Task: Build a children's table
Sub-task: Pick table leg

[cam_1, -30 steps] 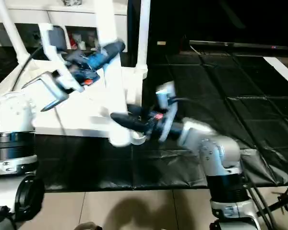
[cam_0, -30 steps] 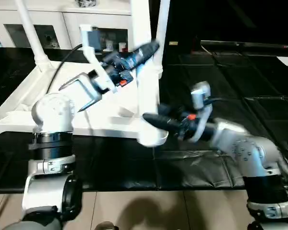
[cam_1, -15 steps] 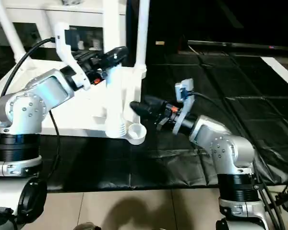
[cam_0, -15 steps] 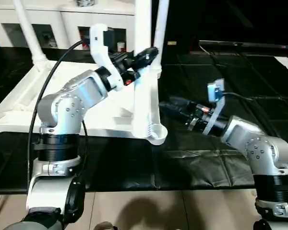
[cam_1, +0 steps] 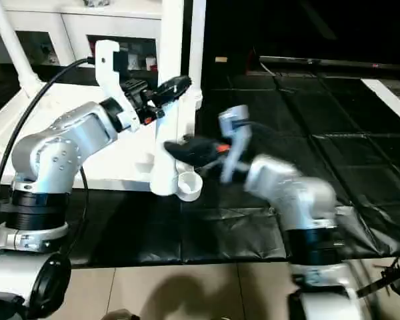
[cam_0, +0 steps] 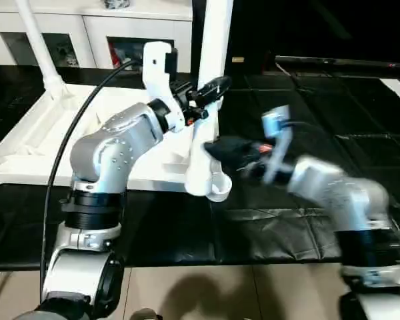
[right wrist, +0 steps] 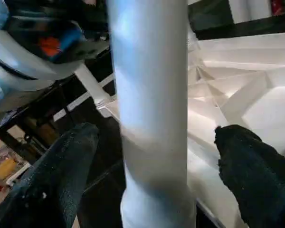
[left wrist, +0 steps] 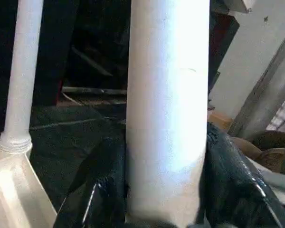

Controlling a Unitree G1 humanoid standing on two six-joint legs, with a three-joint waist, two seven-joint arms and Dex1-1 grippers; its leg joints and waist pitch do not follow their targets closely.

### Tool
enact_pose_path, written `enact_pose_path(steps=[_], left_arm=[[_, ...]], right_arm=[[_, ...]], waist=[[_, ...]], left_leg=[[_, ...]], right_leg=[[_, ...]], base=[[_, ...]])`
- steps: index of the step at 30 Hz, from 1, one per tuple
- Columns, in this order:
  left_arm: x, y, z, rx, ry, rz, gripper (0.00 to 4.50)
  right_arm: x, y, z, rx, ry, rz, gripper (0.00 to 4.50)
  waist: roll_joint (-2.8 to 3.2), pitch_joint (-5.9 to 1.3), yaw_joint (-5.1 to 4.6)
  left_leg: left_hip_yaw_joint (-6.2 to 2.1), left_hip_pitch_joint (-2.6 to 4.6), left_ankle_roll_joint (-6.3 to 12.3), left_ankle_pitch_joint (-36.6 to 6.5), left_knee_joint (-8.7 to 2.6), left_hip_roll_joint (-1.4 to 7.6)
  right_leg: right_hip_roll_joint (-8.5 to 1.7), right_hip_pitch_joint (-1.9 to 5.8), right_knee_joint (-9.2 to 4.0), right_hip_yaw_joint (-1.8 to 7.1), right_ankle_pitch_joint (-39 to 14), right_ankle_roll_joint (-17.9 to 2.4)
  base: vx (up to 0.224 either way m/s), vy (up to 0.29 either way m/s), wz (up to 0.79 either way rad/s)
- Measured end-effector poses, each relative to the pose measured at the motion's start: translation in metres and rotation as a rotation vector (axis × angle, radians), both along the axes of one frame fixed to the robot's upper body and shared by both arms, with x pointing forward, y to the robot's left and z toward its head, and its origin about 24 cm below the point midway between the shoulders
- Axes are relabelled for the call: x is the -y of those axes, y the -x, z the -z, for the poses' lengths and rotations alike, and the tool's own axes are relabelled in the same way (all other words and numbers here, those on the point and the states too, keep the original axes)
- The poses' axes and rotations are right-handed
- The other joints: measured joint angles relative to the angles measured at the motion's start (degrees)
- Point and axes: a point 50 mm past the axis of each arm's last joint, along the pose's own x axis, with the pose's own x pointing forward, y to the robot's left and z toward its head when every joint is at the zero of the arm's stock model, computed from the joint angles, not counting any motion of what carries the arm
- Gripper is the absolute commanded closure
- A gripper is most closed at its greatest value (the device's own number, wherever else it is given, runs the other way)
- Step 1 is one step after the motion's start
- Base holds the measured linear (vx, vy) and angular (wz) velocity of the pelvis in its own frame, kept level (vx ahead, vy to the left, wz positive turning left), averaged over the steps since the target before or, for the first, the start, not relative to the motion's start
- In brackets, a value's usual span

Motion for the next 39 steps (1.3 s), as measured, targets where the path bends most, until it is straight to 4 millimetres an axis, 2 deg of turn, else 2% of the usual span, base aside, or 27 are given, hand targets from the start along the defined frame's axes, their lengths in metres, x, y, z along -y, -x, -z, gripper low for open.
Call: enact_pose_path(steps=[4,8,14,16,18,26,28,31,34,39], left_arm=[[0.004,0.000,0.001,0.004,-0.010,-0.006,2.70],[0.001,-0.001,0.000,0.021,-0.026,-0.025,2.70],[0.001,-0.002,0.001,0.035,-0.045,-0.037,2.70],[0.001,-0.002,0.002,0.034,-0.051,-0.038,2.70],[0.002,-0.002,0.002,0.035,-0.056,-0.037,2.70],[0.004,-0.002,0.003,0.037,-0.072,-0.031,2.70],[0.004,-0.002,0.004,0.029,-0.064,-0.040,2.00],[0.000,-0.005,0.003,-0.020,0.009,-0.050,1.97],[-0.004,-0.006,-0.001,-0.049,0.067,-0.046,1.56],[-0.006,-0.002,-0.008,-0.103,0.204,0.081,1.52]], right_arm=[[-0.018,0.000,0.006,-0.045,0.004,0.005,0.96],[-0.025,-0.007,0.012,-0.076,0.032,0.056,1.21],[-0.027,-0.008,0.013,-0.080,0.050,0.055,1.84],[-0.027,-0.007,0.014,-0.086,0.054,0.050,1.84],[-0.028,-0.006,0.014,-0.089,0.061,0.042,2.15],[-0.031,-0.004,0.012,-0.078,0.056,0.012,2.45],[-0.031,-0.004,0.012,-0.074,0.051,0.006,2.49],[-0.031,-0.001,0.013,-0.075,0.020,-0.029,2.51],[-0.025,0.000,0.014,-0.075,0.015,-0.046,2.58],[-0.014,0.004,0.004,-0.015,-0.002,-0.108,2.59]], waist=[[-0.28,0.07,-0.08],[-0.42,0.03,-0.08],[-0.43,0.03,-0.11],[-0.43,0.03,-0.13],[-0.43,0.03,-0.12],[-0.37,0.03,-0.09],[-0.38,0.02,-0.07],[-0.37,0.03,-0.07],[-0.34,0.05,0.03],[-0.33,0.04,0.07]], left_leg=[[0.00,0.02,-0.04,0.03,0.00,0.01],[0.00,0.02,-0.05,0.03,0.00,0.00],[-0.01,0.02,-0.05,0.01,-0.04,0.00],[-0.01,0.02,-0.06,0.02,-0.03,0.00],[0.00,0.02,-0.07,0.03,-0.03,0.00],[-0.01,0.03,-0.07,0.03,-0.03,0.01],[-0.02,0.03,-0.07,0.03,-0.03,0.00],[-0.01,0.03,-0.07,0.03,-0.03,0.00],[-0.02,0.03,-0.07,0.03,-0.01,0.00],[-0.01,0.04,-0.06,0.03,0.00,-0.01]], right_leg=[[0.00,0.00,0.01,0.00,0.00,0.00],[0.00,0.00,0.00,0.01,0.00,0.00],[0.00,0.00,0.00,0.01,0.00,0.00],[0.00,-0.01,0.01,0.01,0.01,0.00],[0.00,-0.01,0.01,0.01,0.01,0.00],[0.00,0.00,0.01,0.01,0.02,-0.01],[0.00,0.00,0.01,0.01,0.03,-0.03],[0.00,0.00,0.02,0.01,0.05,-0.07],[0.00,0.01,0.01,0.00,0.10,-0.15],[0.00,0.02,0.00,0.01,0.23,-0.32]], base=[[0.000,0.000,0.00],[0.000,0.000,0.00],[0.000,0.000,0.00],[0.000,0.000,0.00],[0.000,0.000,0.00],[0.000,0.000,0.00],[0.000,0.000,0.00],[0.000,0.000,0.00],[0.000,0.000,0.00],[0.000,0.000,0.00]])
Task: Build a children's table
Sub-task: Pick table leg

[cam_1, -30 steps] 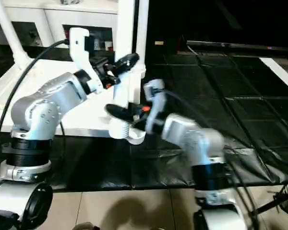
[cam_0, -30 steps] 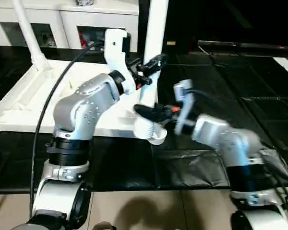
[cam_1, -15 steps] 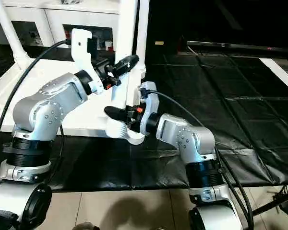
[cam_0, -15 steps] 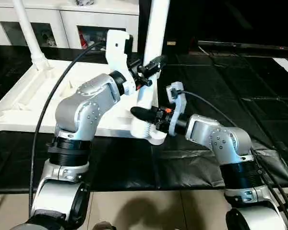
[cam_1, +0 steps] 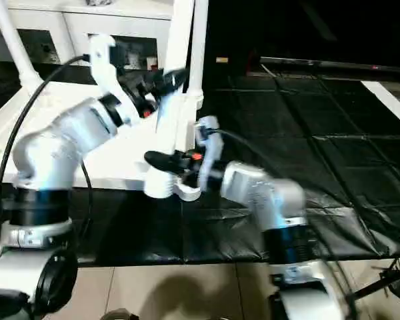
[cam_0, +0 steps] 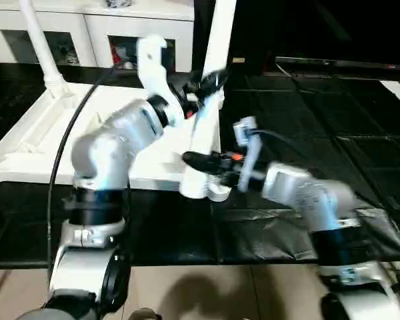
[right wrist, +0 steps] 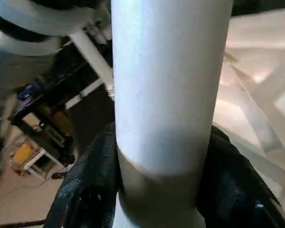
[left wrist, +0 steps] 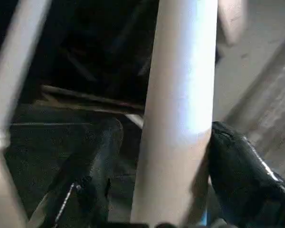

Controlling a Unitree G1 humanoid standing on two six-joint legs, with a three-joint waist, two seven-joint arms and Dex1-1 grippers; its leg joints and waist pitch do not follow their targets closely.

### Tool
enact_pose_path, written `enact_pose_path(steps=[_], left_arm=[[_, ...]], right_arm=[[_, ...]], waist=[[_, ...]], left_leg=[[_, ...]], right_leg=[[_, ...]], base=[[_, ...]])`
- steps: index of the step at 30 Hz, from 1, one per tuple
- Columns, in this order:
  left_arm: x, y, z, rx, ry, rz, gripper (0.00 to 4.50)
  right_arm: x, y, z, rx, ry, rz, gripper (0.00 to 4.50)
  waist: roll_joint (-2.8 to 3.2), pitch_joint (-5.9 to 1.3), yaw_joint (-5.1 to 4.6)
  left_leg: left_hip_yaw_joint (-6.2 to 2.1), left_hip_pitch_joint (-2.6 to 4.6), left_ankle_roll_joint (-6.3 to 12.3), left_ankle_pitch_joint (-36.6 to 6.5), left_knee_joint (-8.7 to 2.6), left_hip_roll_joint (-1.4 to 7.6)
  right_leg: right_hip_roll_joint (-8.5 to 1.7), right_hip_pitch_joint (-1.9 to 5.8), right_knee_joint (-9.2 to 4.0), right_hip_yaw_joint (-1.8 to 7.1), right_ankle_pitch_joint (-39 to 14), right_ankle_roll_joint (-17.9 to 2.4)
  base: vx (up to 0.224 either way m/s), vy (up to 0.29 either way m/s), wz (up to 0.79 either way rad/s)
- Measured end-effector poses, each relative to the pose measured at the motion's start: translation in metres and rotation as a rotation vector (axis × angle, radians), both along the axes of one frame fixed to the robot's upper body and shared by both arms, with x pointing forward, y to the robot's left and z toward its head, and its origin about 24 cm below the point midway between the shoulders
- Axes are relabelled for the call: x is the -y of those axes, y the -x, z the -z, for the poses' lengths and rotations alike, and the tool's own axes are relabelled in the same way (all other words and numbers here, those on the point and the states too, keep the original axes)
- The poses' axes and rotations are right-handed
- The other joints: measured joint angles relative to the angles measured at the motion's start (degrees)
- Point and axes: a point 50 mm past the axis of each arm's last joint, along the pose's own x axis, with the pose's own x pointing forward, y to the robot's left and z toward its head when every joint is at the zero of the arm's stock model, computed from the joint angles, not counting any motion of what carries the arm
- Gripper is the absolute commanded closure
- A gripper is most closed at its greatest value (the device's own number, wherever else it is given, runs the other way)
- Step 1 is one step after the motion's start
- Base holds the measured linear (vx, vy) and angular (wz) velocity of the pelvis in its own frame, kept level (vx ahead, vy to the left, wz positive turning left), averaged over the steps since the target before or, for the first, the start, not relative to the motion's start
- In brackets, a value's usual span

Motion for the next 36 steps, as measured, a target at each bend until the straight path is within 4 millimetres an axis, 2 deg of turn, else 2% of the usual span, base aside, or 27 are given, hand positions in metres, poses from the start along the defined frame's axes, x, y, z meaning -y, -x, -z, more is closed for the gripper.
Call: enact_pose_path(steps=[3,8,10,16,19,21,24,33,34,36], left_arm=[[-0.001,0.004,0.002,-0.045,0.070,0.125,1.52],[-0.018,0.016,-0.003,-0.059,0.241,0.379,1.52],[-0.018,0.020,-0.005,-0.048,0.269,0.446,1.81],[-0.017,0.031,0.000,-0.058,0.233,0.584,2.27],[-0.016,0.032,0.000,-0.054,0.228,0.599,2.36],[-0.016,0.032,-0.001,-0.050,0.229,0.598,2.61],[-0.014,0.031,0.000,-0.043,0.226,0.589,2.62],[-0.014,0.029,0.001,-0.048,0.229,0.567,2.69],[-0.016,0.027,0.001,-0.040,0.227,0.547,2.69],[-0.019,0.024,0.001,-0.034,0.226,0.501,2.69]], right_arm=[[0.006,0.006,0.000,0.017,-0.014,-0.063,2.59],[0.020,0.021,-0.008,0.075,-0.039,-0.252,2.59],[0.020,0.026,-0.011,0.083,-0.073,-0.308,2.59],[0.027,0.031,-0.011,0.077,-0.075,-0.396,2.59],[0.027,0.033,-0.011,0.080,-0.080,-0.421,2.59],[0.027,0.032,-0.012,0.088,-0.078,-0.419,2.59],[0.028,0.032,-0.012,0.094,-0.076,-0.414,2.59],[0.028,0.030,-0.010,0.105,-0.066,-0.397,2.59],[0.026,0.026,-0.010,0.126,-0.053,-0.369,2.24],[0.023,0.021,-0.010,0.155,-0.038,-0.334,1.89]], waist=[[0.03,0.01,0.05],[0.04,0.02,0.17],[0.04,0.01,0.23],[0.05,0.01,0.65],[0.11,-0.03,0.90],[0.14,-0.04,1.11],[0.13,-0.05,1.49],[0.13,-0.05,1.55],[0.13,-0.05,1.53],[0.15,-0.05,1.42]], left_leg=[[0.01,-0.01,0.00,0.00,0.01,0.00],[0.00,0.00,0.01,0.00,0.02,0.01],[-0.01,0.02,0.01,0.00,0.02,0.01],[-0.01,0.06,0.01,0.00,0.09,0.02],[-0.01,0.06,0.01,0.00,0.09,0.03],[-0.01,0.07,0.01,0.00,0.09,0.03],[-0.01,0.07,0.01,0.01,0.09,0.03],[-0.01,0.07,0.01,0.00,0.09,0.03],[-0.01,0.08,0.00,0.01,0.10,0.04],[-0.01,0.10,-0.02,0.02,0.10,0.04]], right_leg=[[0.00,-0.01,-0.01,-0.01,-0.01,0.02],[0.02,0.00,-0.02,-0.01,-0.14,0.23],[0.02,0.01,-0.01,-0.01,-0.13,0.22],[0.01,0.07,0.00,-0.01,-0.13,0.23],[0.01,0.07,0.01,-0.01,-0.12,0.21],[0.01,0.07,0.02,-0.01,-0.12,0.21],[0.01,0.07,0.02,-0.01,-0.12,0.22],[0.01,0.07,0.02,-0.01,-0.13,0.22],[0.01,0.07,0.04,-0.01,-0.12,0.22],[0.01,0.07,0.05,-0.01,-0.11,0.20]], base=[[0.000,0.000,0.00],[0.000,0.000,0.00],[0.000,0.000,0.00],[0.000,0.000,0.00],[0.000,0.000,0.00],[0.000,0.000,0.00],[0.000,0.000,0.00],[0.000,0.000,0.00],[0.000,0.000,0.00],[0.000,0.000,0.00]])
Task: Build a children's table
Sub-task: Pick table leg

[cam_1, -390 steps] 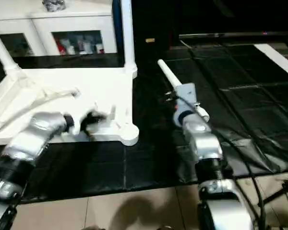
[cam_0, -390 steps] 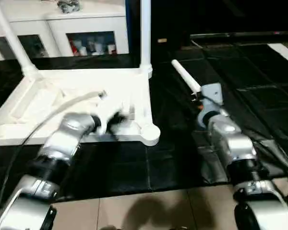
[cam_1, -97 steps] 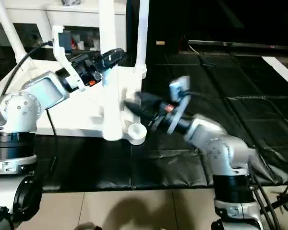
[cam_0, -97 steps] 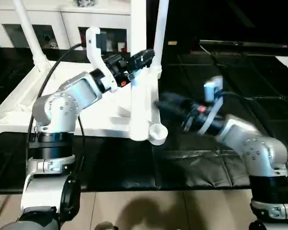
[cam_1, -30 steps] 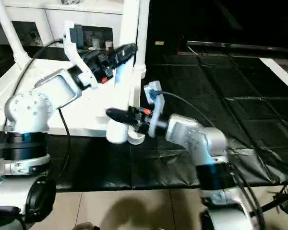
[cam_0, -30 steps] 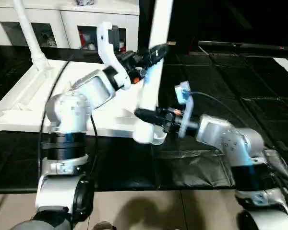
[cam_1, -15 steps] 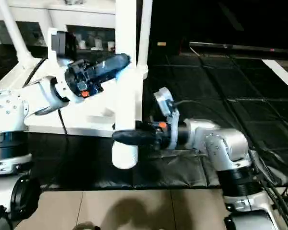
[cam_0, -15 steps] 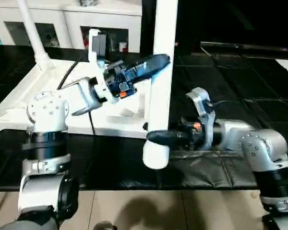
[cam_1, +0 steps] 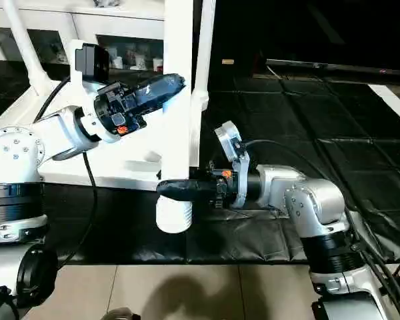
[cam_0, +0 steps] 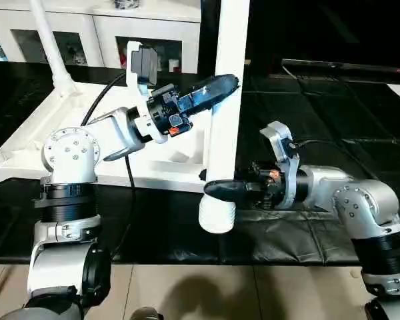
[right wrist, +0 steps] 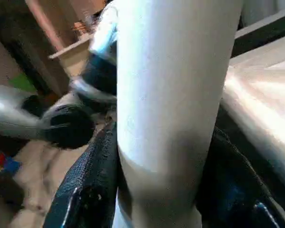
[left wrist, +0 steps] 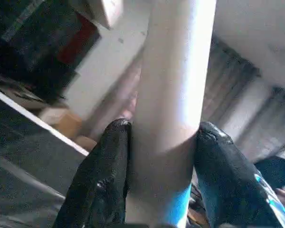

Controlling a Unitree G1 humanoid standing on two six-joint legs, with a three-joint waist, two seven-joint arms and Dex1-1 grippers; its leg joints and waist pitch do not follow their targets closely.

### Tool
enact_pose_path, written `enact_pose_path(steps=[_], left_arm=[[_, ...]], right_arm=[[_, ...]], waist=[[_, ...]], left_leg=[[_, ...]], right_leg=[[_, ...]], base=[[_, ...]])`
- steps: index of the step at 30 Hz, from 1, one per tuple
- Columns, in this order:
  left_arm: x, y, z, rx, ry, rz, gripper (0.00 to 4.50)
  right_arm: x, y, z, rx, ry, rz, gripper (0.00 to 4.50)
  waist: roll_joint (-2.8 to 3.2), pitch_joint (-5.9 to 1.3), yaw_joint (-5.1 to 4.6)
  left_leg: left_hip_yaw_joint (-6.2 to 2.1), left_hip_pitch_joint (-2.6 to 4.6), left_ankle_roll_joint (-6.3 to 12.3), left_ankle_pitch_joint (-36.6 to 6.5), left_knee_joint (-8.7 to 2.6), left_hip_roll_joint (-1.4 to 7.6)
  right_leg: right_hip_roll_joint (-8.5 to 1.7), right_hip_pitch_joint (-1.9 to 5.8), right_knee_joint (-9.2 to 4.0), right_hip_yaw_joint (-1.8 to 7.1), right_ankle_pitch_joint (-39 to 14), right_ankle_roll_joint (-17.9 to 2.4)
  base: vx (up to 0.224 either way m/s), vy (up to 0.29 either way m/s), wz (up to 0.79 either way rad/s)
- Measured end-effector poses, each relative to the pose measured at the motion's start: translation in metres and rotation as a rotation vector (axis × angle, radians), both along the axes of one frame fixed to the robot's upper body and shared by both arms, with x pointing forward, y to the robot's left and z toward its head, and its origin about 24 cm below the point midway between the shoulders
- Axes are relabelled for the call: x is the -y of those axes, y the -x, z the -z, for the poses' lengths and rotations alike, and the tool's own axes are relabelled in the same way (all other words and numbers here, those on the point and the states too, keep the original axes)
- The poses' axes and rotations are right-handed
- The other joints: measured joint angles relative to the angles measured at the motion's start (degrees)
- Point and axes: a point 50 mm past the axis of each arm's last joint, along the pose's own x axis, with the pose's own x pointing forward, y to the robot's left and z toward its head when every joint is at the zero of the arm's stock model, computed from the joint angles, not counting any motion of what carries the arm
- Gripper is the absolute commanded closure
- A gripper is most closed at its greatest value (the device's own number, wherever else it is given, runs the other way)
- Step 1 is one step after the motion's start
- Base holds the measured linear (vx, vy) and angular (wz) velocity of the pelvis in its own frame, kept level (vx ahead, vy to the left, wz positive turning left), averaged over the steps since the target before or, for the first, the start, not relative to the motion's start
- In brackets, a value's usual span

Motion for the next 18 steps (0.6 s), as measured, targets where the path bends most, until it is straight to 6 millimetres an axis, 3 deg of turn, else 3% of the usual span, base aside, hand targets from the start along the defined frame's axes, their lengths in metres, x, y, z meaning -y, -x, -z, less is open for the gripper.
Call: enact_pose_path(steps=[8,18], left_arm=[[-0.023,-0.019,0.006,-0.010,-0.082,-0.264,2.72],[-0.015,-0.025,0.011,0.040,-0.264,-0.374,2.72]], right_arm=[[0.013,-0.020,0.001,0.035,-0.011,0.238,1.13],[0.025,-0.026,-0.002,0.021,0.004,0.371,1.06]], waist=[[0.01,0.00,0.20],[-0.09,0.03,0.06]], left_leg=[[-0.01,-0.07,0.04,-0.04,-0.01,-0.01],[0.01,-0.04,0.02,-0.01,0.00,0.01]], right_leg=[[0.00,0.00,-0.06,0.00,0.03,-0.01],[0.00,-0.01,-0.02,0.01,-0.01,0.06]], base=[[0.000,0.000,0.00],[0.000,0.000,0.00]])
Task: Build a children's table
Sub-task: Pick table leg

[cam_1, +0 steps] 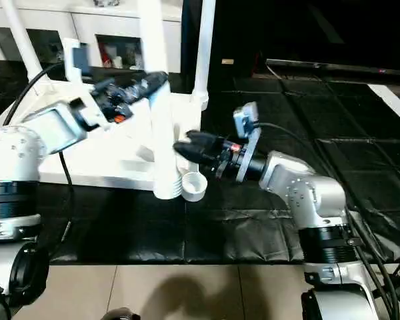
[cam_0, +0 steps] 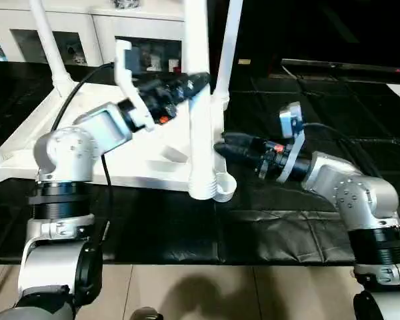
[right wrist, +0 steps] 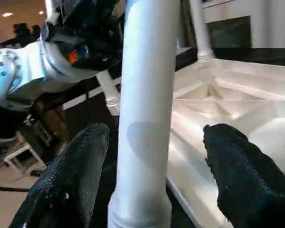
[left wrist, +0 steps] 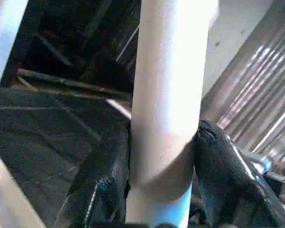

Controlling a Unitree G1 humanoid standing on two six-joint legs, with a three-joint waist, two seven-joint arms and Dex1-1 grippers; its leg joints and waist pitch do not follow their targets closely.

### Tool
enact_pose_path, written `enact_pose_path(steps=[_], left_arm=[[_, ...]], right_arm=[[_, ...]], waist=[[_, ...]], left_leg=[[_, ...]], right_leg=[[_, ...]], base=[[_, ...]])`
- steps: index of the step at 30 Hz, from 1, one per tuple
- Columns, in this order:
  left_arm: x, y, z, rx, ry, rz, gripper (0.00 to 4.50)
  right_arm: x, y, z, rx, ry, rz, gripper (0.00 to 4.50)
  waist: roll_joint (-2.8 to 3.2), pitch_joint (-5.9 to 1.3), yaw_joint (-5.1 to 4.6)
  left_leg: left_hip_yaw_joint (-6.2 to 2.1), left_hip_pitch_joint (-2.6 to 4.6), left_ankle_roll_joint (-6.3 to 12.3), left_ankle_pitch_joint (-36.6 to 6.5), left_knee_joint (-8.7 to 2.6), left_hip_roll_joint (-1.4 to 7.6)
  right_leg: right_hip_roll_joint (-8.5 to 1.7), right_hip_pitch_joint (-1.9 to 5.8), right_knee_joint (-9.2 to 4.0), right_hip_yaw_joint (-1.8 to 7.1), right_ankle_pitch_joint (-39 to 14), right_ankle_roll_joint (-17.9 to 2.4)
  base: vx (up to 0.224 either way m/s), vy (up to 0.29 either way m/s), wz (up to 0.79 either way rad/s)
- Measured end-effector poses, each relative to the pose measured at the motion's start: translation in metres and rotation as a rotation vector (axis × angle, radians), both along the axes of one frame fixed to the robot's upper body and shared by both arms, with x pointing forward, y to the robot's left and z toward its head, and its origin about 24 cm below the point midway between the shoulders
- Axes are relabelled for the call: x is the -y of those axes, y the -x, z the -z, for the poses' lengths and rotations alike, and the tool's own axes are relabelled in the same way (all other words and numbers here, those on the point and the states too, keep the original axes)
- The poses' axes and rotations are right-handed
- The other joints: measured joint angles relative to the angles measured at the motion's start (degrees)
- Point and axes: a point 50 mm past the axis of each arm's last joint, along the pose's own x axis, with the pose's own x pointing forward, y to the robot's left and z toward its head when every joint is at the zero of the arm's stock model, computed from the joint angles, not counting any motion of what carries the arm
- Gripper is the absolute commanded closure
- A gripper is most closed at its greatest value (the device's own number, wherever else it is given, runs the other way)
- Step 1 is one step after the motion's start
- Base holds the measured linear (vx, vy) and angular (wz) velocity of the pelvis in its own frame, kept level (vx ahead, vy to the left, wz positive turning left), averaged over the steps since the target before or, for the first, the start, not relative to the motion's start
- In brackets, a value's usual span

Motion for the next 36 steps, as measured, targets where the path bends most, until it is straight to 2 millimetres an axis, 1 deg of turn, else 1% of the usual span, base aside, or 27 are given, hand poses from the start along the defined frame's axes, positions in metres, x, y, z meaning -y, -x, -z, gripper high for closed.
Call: enact_pose_path(steps=[6,9,13,16,17,22,25,32,36], left_arm=[[0.002,0.000,0.000,0.015,-0.025,-0.003,2.72],[0.006,0.001,0.000,0.022,-0.038,0.008,2.72],[0.010,0.004,-0.003,0.045,-0.041,0.039,2.72],[0.016,0.009,-0.005,0.060,-0.049,0.105,2.73],[0.019,0.014,-0.006,0.074,-0.062,0.165,2.73],[0.027,0.028,-0.005,0.104,-0.056,0.329,2.73],[0.035,0.035,-0.006,0.111,-0.024,0.443,2.73],[0.045,0.038,-0.011,0.121,0.028,0.502,2.73],[0.044,0.036,-0.015,0.125,0.044,0.500,2.73]], right_arm=[[0.003,-0.005,0.008,-0.044,0.041,0.021,1.06],[0.000,-0.007,0.008,-0.052,0.059,0.008,1.06],[-0.002,-0.006,0.009,-0.058,0.063,-0.036,1.06],[-0.005,-0.002,0.012,-0.083,0.072,-0.097,1.06],[-0.007,0.001,0.012,-0.087,0.071,-0.146,1.06],[-0.011,0.009,0.010,-0.073,0.073,-0.277,1.06],[-0.012,0.017,0.005,-0.049,0.070,-0.386,1.06],[-0.013,0.021,0.005,-0.042,0.077,-0.454,1.06],[-0.014,0.022,0.005,-0.041,0.072,-0.475,1.06]], waist=[[0.00,0.00,0.00],[-0.01,0.00,0.03],[-0.07,0.03,0.03],[-0.08,0.03,0.02],[-0.08,0.03,0.01],[-0.09,0.03,0.04],[-0.10,0.03,0.14],[-0.12,0.02,0.04],[-0.11,0.02,0.04]], left_leg=[[0.00,-0.02,0.00,0.00,0.00,0.00],[0.01,-0.03,0.00,0.00,-0.01,0.00],[0.01,-0.05,0.01,-0.01,-0.01,0.00],[0.01,-0.05,0.01,-0.01,0.00,0.00],[0.01,-0.05,0.01,-0.01,0.00,0.00],[0.02,-0.04,0.01,0.01,0.01,0.00],[0.02,-0.03,0.03,0.01,0.02,-0.01],[0.02,-0.01,0.03,0.02,0.02,0.00],[0.02,-0.02,0.03,0.02,0.02,0.00]], right_leg=[[0.00,-0.02,0.00,0.00,0.00,0.00],[0.00,-0.02,0.00,0.00,0.00,-0.01],[0.00,-0.03,-0.01,0.00,0.00,-0.01],[0.00,-0.03,0.00,0.00,0.00,-0.01],[0.00,-0.03,0.00,0.00,0.00,0.00],[0.00,-0.03,0.02,0.00,0.00,0.00],[-0.02,-0.01,0.01,0.01,0.00,0.00],[-0.01,-0.01,0.04,0.01,0.00,0.00],[-0.01,-0.01,0.03,0.01,0.00,0.00]], base=[[0.000,0.000,0.00],[0.000,0.000,0.00],[0.000,0.000,0.00],[0.000,0.000,0.00],[0.000,0.000,0.00],[0.000,0.000,0.00],[0.000,0.000,0.00],[0.000,0.000,0.00],[0.000,0.000,0.00]])
